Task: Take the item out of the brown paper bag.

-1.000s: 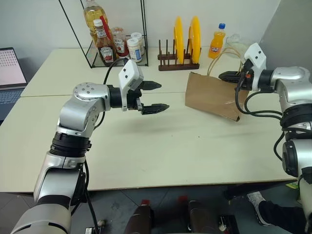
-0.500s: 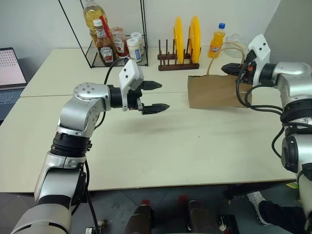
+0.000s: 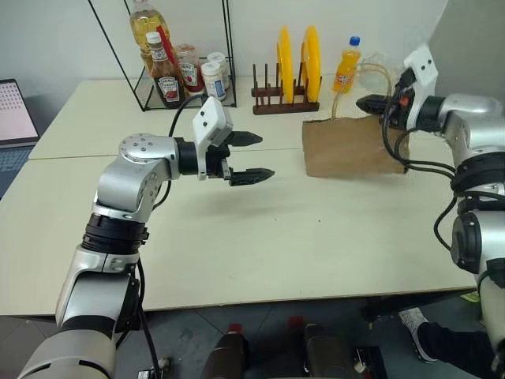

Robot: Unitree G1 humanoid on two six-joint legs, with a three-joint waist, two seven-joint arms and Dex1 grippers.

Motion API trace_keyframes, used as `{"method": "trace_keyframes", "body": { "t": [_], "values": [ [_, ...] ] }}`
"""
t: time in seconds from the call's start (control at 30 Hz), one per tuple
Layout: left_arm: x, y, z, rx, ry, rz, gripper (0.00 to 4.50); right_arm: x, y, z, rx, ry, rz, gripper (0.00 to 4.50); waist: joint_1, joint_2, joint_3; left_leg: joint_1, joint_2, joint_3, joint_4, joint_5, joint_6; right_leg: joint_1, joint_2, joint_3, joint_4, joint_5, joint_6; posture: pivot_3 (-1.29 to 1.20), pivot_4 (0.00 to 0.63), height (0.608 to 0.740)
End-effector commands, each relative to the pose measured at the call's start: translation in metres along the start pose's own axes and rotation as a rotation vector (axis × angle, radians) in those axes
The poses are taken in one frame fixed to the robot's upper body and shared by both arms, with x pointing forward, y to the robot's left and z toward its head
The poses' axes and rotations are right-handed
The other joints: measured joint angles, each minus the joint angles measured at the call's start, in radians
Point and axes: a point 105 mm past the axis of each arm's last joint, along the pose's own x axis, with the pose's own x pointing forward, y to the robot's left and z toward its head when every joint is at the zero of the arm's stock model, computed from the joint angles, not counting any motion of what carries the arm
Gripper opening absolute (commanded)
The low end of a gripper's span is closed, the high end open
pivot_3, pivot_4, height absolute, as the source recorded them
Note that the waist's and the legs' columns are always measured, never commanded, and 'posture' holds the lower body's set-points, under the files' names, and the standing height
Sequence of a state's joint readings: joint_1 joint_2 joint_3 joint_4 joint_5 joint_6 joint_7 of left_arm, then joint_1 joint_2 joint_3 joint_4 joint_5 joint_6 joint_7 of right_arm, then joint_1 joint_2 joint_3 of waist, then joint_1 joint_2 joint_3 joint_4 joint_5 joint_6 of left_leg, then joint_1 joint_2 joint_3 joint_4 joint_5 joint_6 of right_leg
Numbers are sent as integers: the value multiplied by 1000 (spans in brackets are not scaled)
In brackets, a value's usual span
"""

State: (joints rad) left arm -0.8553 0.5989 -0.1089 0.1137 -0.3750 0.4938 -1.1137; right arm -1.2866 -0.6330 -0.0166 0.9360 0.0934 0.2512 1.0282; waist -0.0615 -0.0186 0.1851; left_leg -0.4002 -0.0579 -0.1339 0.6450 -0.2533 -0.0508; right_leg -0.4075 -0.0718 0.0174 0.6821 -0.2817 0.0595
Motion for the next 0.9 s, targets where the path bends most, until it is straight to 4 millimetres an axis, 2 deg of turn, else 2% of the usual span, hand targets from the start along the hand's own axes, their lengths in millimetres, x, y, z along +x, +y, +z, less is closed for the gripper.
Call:
{"method": "trace_keyframes", "body": {
  "t": [0.03, 0.23, 0.57, 0.67, 0.9],
  "values": [
    [-3, 3, 15, 43, -36, 10, 4500, -5, -2, 30, -59, -88, -11, 54, 2, 0, 0, 0, 0, 0, 0, 0, 0, 0, 0, 0, 0, 0, 0, 0, 150, 740],
    [-2, 2, 14, 40, -35, 4, 4500, -10, 0, -8, -131, 61, 13, 54, 2, 0, 0, 0, 0, 0, 0, 0, 0, 0, 0, 0, 0, 0, 0, 0, 150, 740],
    [-1, 0, 10, 29, -33, -2, 4500, -43, 3, -48, -119, 245, 105, 54, -2, 0, 0, 0, 0, 1, 0, 0, 0, 0, 0, 0, 0, 0, 0, 0, 150, 740],
    [0, -1, 10, 25, -35, -6, 4500, -47, 4, -52, -102, 259, 116, 671, -2, 0, 0, 0, 0, 1, 1, 0, 0, 0, 0, 0, 1, 0, 0, 0, 150, 740],
    [2, -1, 10, 20, -37, -14, 4500, -53, 2, -49, -91, 275, 120, 3215, -2, 0, 0, 0, 0, 1, 1, 0, 0, 0, 0, 0, 0, 0, 0, 0, 150, 740]
  ]
}}
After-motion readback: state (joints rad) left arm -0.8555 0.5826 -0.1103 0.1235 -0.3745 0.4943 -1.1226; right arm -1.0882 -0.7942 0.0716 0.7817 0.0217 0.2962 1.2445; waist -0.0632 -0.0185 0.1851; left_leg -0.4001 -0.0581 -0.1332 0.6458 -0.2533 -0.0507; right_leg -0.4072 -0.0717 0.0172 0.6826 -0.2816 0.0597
